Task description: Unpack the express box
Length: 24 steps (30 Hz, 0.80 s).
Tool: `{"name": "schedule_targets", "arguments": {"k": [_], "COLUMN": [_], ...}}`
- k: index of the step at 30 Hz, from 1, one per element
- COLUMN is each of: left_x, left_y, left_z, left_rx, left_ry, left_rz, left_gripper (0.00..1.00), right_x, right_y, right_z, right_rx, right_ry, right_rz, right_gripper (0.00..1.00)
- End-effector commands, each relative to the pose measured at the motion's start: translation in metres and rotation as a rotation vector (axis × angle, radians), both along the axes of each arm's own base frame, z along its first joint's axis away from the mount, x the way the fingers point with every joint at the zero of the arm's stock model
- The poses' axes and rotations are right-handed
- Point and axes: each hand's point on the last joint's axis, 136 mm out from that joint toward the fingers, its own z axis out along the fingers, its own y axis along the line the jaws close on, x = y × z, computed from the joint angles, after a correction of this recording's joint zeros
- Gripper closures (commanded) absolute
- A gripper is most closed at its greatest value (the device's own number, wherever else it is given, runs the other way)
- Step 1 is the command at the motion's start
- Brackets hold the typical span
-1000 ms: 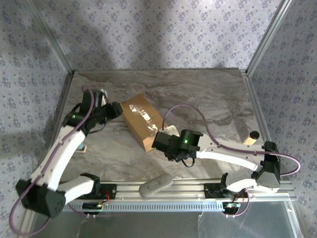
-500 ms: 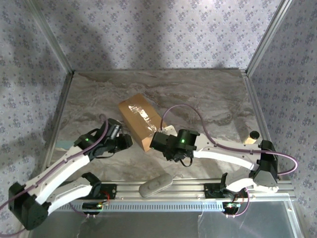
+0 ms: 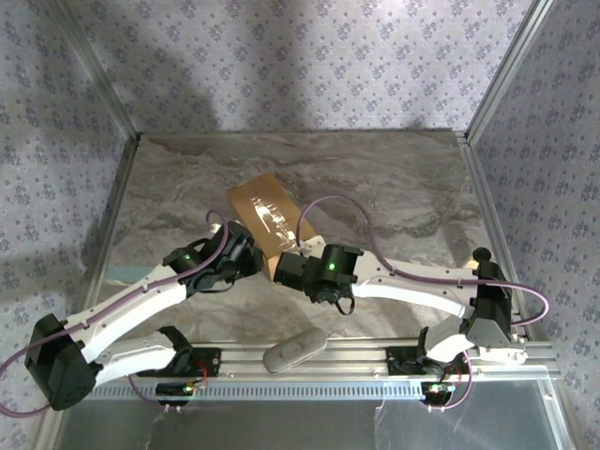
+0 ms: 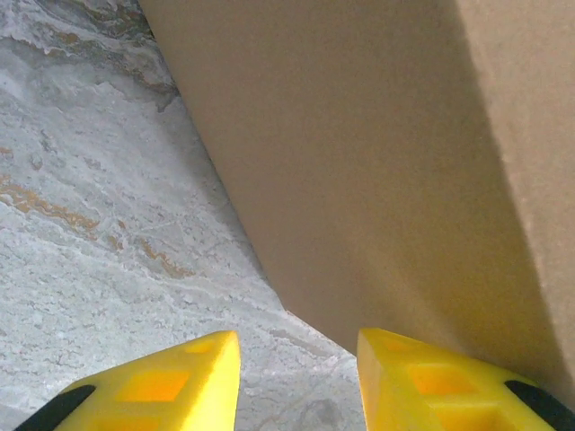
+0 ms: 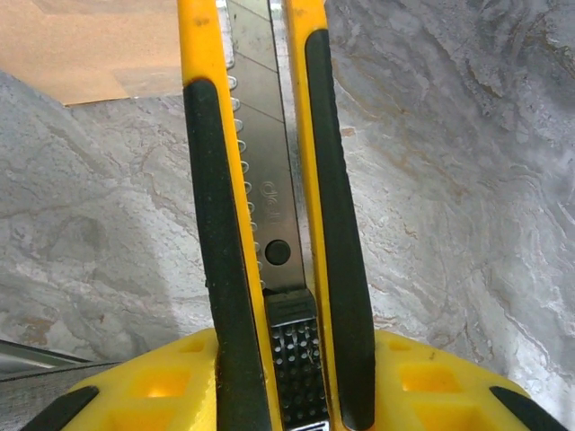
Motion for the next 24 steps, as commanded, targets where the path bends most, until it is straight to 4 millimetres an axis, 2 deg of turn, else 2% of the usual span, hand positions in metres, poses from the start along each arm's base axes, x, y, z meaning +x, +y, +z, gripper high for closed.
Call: {"name": "schedule_targets", "arguments": {"k": [1,8,16,24], "left_x": [0.016,0.016,0.019,0.021], "left_y": [-0.031,-0.045,-0.050,-0.061], "left_z": [0.035,0.037,0.045,0.049], "left_rx": [-0.118,-0.121,-0.138,-0.159], "left_ry": [-0.098,-0.104,-0.122,-0.129], "left_rz": [-0.019,-0.036,-0.034,-0.044], "left_gripper": [0.61,0.62,0.62,0.63], "right_x": [-0.004,-0.012,-0.022,-0.031], "right_y": [0.028,0.047,0.057,0.075], "right_z": [0.015,0.018,0.010,0.011], "right_rx": [0.072,0.126,0.106,0.139], "right_ry": [-0.024,-0.020,-0.001,0.007], "right_rz": [0.065,0.111,0.155,0.200], "right_gripper": [1.00,1.00,1.00,1.00]}}
